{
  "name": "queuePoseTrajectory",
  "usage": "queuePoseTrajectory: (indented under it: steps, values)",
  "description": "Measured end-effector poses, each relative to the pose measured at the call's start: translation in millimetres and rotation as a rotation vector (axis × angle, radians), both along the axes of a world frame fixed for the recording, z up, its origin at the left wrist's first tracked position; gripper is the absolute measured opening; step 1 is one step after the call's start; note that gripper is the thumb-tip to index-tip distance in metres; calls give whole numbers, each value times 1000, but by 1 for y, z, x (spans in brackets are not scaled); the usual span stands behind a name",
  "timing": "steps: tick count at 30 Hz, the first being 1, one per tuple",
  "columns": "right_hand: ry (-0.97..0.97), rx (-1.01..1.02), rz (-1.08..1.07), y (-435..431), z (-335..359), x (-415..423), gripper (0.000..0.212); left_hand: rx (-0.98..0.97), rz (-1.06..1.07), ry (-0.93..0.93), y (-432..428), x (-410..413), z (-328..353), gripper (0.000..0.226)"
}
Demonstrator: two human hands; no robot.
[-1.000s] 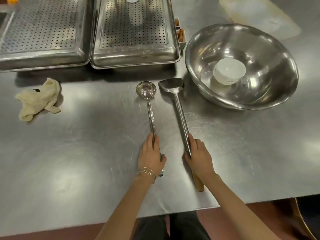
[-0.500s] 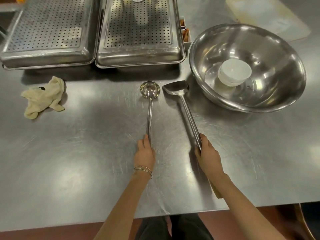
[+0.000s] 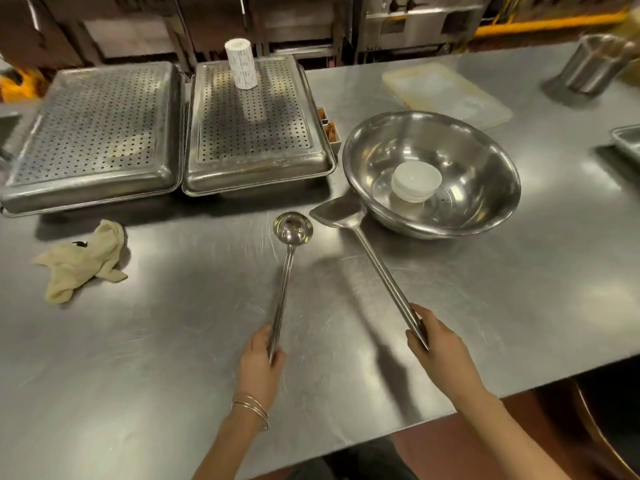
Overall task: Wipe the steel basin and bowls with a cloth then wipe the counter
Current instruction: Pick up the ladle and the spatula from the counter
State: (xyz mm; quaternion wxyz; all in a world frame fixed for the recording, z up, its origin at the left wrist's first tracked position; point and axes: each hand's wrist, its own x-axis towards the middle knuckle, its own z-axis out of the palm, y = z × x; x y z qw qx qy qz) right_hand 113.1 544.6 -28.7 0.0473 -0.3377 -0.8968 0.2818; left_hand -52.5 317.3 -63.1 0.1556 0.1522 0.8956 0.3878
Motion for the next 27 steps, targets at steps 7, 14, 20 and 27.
queuePoseTrajectory:
  steps: [7, 14, 20, 27]
  values:
    - [128, 9, -116, -16, 41, 41, 37, 137, -80, 56, -1, -9, 58, 31]
    - [315, 3, -350, -7, 67, 88, 31, 216, -262, 89, 57, 4, 92, 28]
    - [358, 50, -584, 7, 69, 154, 34, 245, -475, 44, 124, 52, 88, 31]
    - [358, 52, -797, 50, 70, 263, 35, 251, -675, -7, 217, 144, 69, 30]
